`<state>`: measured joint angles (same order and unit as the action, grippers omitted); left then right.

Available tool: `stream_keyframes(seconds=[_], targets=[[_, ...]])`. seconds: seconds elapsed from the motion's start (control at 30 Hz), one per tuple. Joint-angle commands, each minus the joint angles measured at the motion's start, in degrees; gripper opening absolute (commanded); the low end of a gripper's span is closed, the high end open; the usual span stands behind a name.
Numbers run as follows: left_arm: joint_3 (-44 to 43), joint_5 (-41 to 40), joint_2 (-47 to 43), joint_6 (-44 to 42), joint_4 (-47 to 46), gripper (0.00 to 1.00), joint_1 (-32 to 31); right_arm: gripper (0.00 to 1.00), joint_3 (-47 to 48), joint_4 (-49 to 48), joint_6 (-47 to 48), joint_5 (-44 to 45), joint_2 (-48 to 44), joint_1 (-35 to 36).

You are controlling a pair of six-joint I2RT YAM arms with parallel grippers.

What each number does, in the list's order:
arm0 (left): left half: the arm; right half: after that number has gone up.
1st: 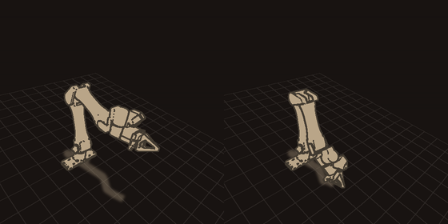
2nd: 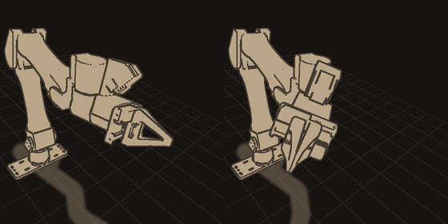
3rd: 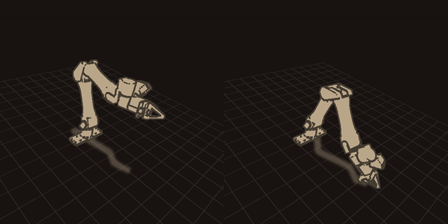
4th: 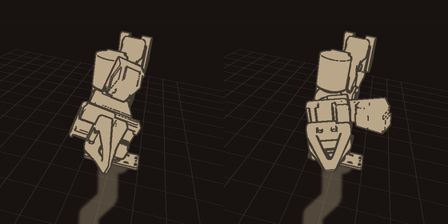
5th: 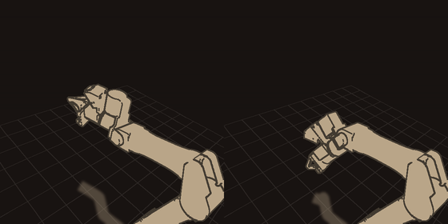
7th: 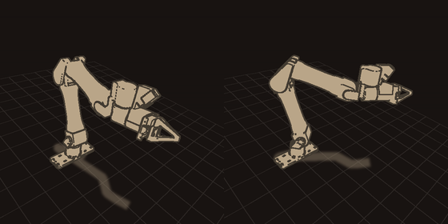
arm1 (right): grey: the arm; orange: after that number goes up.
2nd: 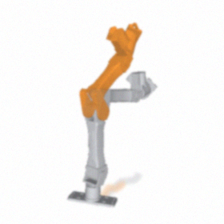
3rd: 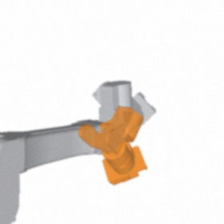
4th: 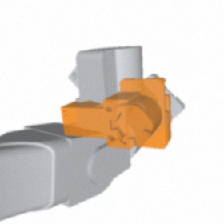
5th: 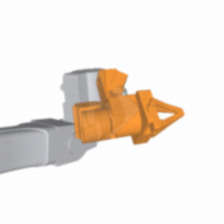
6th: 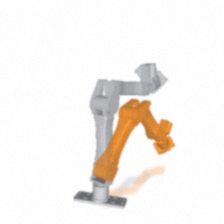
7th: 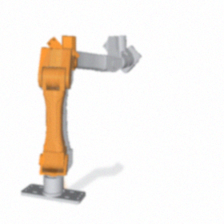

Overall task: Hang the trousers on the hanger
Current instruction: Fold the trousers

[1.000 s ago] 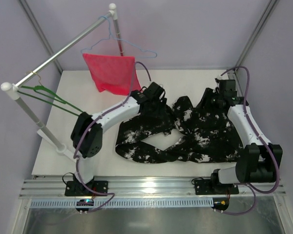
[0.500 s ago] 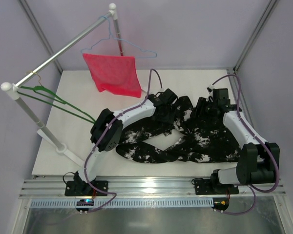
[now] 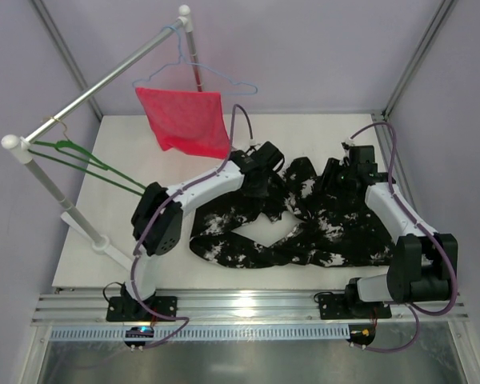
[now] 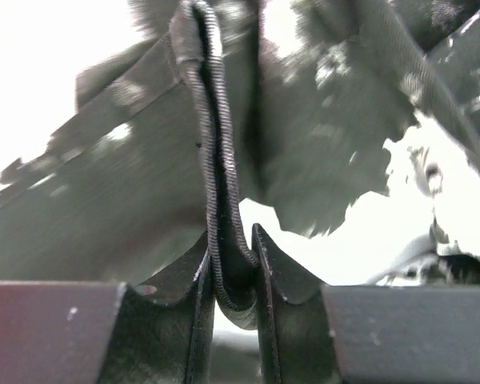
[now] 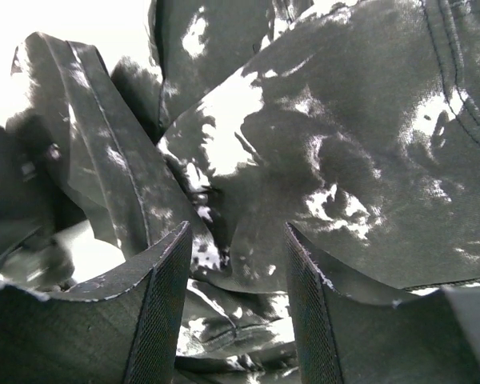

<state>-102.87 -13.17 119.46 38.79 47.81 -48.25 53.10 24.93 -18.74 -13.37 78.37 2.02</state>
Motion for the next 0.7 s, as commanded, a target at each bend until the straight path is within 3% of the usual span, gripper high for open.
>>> stream_keyframes(seconds=[0.0, 0.17, 0.3, 0.43, 0.53, 0.6, 0.67], targets=[[3.37, -6.16, -8.36, 0.41, 4.92, 0.22, 0.35, 0.52, 1.48, -3.65, -1.82, 0.27, 0.47, 0.17], [11.8, -10.64, -15.03, 2.08, 6.24, 0.14, 1.23, 0.54, 1.91, -7.08, -0.25, -4.47, 3.45, 2.72], [18.13, -16.35, -19.61, 4.01, 8.7, 0.15, 2.54, 0.56, 3.85, -9.97, 2.21, -7.64, 5.91, 8.34], [25.6, -16.89, -23.91, 4.9, 7.74, 0.16, 6.23, 0.59, 5.87, -9.64, 4.85, -6.33, 10.22, 12.74], [29.83, -15.49, -26.99, 4.72, 5.55, 0.21, 8.78, 0.59, 6.49, -9.55, 5.12, -4.74, 13.38, 14.23], [30.1, -13.3, -28.22, 4.02, 4.66, 0.31, 10.01, 0.55, 6.84, -9.11, 4.94, -3.86, 14.61, 15.46], [28.61, -12.67, -29.28, 2.88, 5.18, 0.44, 10.63, 0.35, 6.4, -9.02, 4.68, -3.07, 14.36, 17.56]])
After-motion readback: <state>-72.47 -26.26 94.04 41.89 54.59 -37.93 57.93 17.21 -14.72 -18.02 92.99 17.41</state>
